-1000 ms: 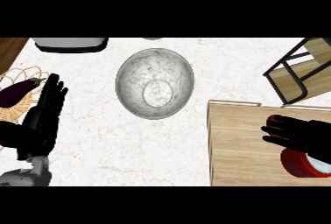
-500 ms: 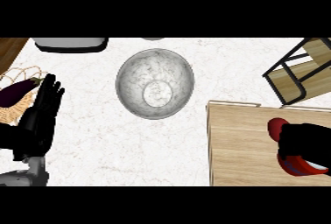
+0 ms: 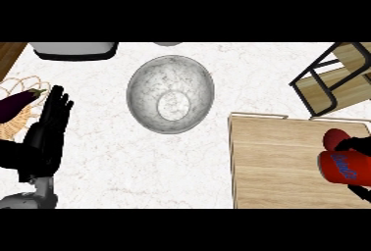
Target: Pick the can from the tray and place it in the tiered shelf
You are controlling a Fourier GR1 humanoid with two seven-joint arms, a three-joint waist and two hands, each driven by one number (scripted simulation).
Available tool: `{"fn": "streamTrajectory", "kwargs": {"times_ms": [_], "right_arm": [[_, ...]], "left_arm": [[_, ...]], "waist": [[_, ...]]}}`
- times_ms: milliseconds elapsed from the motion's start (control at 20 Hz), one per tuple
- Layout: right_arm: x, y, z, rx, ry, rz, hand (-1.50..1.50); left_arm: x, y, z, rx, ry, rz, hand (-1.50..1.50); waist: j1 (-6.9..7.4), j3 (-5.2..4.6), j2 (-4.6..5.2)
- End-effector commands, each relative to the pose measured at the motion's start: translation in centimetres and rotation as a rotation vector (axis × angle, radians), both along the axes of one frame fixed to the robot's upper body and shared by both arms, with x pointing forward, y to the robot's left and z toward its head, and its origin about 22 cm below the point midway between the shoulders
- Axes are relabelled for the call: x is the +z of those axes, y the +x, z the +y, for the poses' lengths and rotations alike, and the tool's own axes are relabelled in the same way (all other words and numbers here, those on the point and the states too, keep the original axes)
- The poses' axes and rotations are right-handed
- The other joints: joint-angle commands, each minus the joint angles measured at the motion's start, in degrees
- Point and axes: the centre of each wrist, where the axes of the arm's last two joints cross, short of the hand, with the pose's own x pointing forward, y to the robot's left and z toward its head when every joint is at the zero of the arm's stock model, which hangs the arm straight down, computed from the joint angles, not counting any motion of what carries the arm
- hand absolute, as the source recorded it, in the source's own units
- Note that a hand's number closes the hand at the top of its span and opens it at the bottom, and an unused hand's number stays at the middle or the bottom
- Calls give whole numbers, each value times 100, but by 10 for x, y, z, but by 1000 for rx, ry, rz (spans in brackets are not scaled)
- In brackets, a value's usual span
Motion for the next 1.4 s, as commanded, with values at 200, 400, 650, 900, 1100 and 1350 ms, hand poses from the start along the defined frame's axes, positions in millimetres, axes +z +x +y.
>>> {"fn": "streamTrajectory", "kwargs": {"times_ms": [200, 400, 650, 900, 1100, 1350], "right_arm": [[-18, -35, -64, -257, 216, 87, 150], [14, -52, -63, -223, 304, 61, 150], [57, -48, -84, -265, 643, -59, 150], [132, -55, -103, -414, 709, -209, 150], [170, -61, -111, -500, 689, -292, 150], [182, -51, -125, -543, 720, -296, 150]], "left_arm": [[6, 5, 10, -17, 10, 9, 0], [4, 2, 16, -2, -15, 5, 0], [-7, -8, 9, 1, 1, 11, 0], [-2, -10, 8, -2, 17, 34, 0], [5, 3, 7, -17, 1, 8, 0], [9, 15, 3, -28, 5, 12, 0]], "waist": [[54, 129, 78], [-9, 121, 52], [-87, 105, 9], [-6, 108, 33], [47, 122, 67], [75, 128, 81]]}}
